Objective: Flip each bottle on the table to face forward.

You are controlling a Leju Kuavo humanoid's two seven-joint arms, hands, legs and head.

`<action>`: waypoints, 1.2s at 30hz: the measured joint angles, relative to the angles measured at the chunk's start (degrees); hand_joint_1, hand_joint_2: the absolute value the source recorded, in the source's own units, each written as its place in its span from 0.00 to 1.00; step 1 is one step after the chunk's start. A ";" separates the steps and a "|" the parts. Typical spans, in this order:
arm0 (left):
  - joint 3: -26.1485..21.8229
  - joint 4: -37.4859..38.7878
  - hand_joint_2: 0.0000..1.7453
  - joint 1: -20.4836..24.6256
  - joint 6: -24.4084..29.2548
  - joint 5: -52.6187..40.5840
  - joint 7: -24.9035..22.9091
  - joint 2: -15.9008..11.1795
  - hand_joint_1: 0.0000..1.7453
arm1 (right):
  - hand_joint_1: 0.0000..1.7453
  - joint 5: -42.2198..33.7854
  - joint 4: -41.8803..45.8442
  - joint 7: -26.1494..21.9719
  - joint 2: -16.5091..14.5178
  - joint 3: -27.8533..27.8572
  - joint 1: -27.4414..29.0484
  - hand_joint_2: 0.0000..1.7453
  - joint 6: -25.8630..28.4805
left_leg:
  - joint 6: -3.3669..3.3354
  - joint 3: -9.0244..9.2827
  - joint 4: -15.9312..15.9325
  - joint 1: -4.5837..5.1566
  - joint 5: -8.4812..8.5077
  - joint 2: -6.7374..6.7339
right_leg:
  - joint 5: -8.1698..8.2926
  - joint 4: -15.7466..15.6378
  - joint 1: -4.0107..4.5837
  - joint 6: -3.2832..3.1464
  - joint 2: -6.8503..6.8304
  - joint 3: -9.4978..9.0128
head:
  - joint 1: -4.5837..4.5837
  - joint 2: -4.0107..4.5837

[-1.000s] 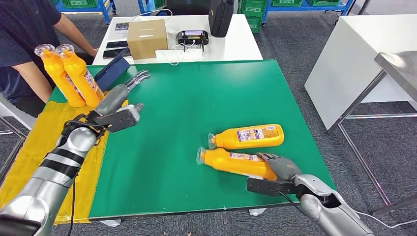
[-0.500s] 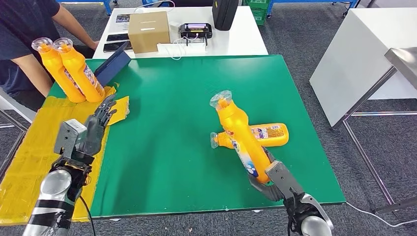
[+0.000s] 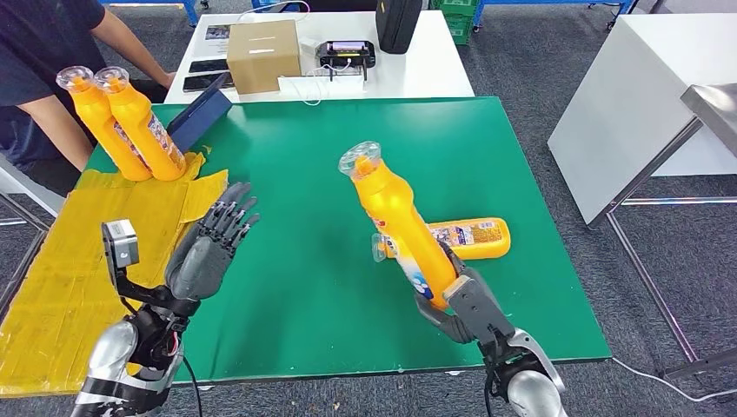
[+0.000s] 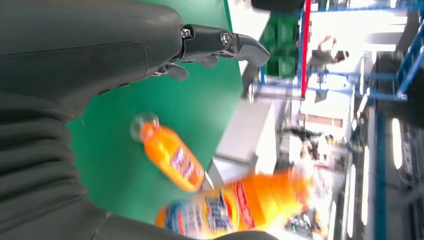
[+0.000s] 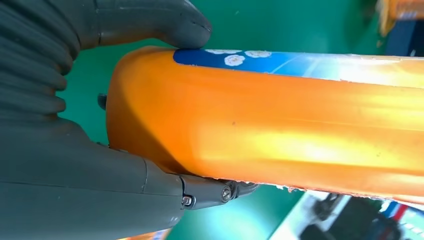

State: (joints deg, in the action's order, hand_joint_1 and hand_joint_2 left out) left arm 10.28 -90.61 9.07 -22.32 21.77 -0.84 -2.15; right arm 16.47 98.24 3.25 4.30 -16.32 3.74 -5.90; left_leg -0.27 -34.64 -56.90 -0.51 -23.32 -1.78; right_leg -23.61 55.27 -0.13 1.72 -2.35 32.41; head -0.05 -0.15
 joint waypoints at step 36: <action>8.99 1.25 1.00 2.39 -0.53 5.07 -1.82 1.32 1.00 | 1.00 4.08 -10.37 1.66 -4.88 -25.97 -15.58 1.00 -1.46 | -0.03 -0.20 0.00 0.00 0.06 0.02 | 0.01 0.01 0.00 0.01 -0.04 0.22 | 0.01 0.00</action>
State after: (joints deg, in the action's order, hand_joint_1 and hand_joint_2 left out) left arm 19.27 -89.36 11.46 -22.85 26.83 -2.66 -0.83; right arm 20.54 87.87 4.90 -0.58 -42.29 -11.84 -7.36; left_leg -0.30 -34.85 -56.90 -0.51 -23.26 -1.76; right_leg -23.60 55.28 -0.14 1.73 -2.39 32.62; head -0.04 -0.15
